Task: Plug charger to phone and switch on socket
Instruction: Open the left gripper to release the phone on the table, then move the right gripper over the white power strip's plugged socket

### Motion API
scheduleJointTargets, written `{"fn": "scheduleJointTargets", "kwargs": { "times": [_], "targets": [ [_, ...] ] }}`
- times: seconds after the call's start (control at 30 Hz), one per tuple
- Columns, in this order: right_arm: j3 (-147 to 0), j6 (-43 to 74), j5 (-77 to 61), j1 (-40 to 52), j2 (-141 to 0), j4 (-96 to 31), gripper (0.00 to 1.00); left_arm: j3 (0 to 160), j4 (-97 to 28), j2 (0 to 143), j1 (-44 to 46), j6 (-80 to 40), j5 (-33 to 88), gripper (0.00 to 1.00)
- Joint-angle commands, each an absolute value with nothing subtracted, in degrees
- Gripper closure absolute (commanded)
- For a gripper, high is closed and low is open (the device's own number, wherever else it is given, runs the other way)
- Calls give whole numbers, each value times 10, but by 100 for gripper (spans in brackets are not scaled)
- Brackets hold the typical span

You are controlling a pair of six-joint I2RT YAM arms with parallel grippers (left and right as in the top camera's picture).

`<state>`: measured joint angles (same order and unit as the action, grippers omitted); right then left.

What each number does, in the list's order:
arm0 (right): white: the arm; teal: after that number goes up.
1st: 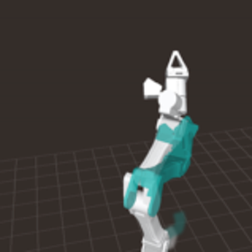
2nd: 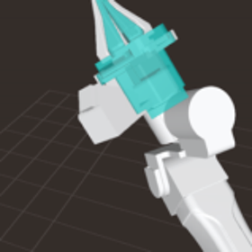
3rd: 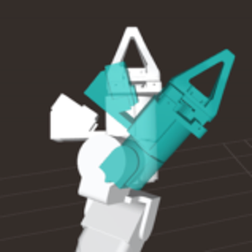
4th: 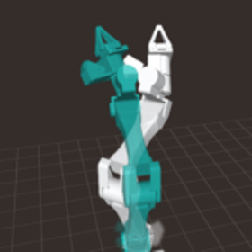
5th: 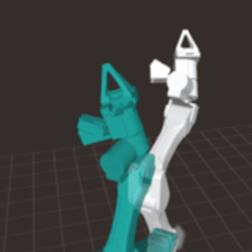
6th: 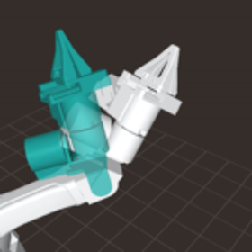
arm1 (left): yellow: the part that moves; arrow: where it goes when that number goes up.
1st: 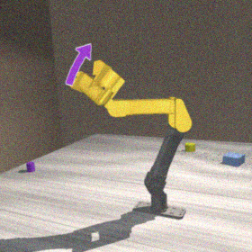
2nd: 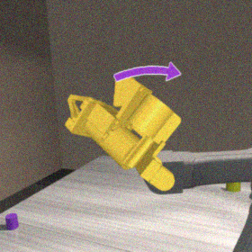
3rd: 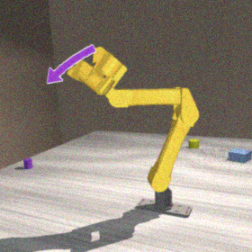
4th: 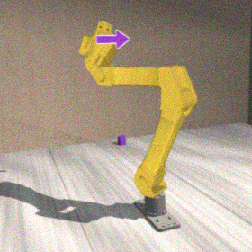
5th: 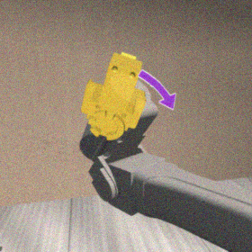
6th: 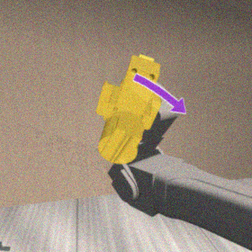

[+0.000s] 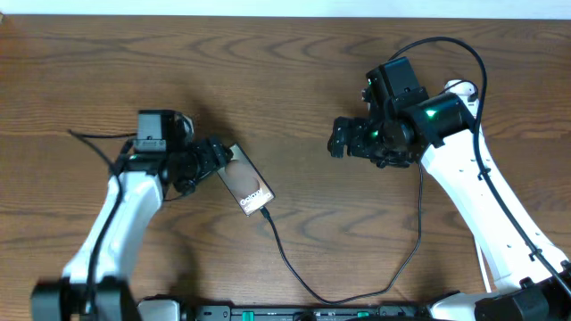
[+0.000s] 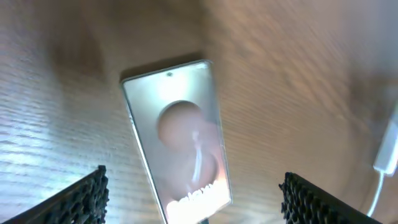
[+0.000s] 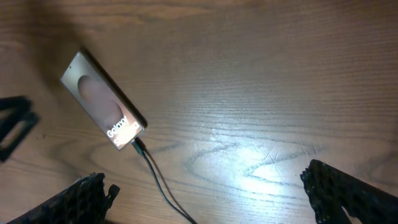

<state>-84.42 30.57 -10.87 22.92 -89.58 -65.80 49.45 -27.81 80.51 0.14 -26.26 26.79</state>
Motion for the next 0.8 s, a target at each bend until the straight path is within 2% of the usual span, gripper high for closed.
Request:
{"fn": "scheduleJointTargets", "kwargs": {
  "times": [0.0, 0.2, 0.37, 0.57, 0.6, 0.77],
  "targets": [
    [-847, 307, -113, 233, -888, -651, 1, 547, -331, 744, 10, -175, 243, 14],
    [-851, 300, -132, 216, -888, -635, 1, 680, -497, 722, 49, -72, 125, 14],
    [-895, 248, -185, 148, -888, -661, 1, 772, -565, 721, 98, -48, 24, 14],
    [-1007, 183, -196, -5, -888, -749, 1, 794, -556, 706, 131, -48, 23, 14],
    [-1038, 161, -209, -64, -888, -765, 1, 794, -557, 707, 132, -48, 23, 14],
    [-1055, 156, -197, -196, -890, -761, 1, 793, -557, 708, 132, -48, 23, 14]
  ]
}}
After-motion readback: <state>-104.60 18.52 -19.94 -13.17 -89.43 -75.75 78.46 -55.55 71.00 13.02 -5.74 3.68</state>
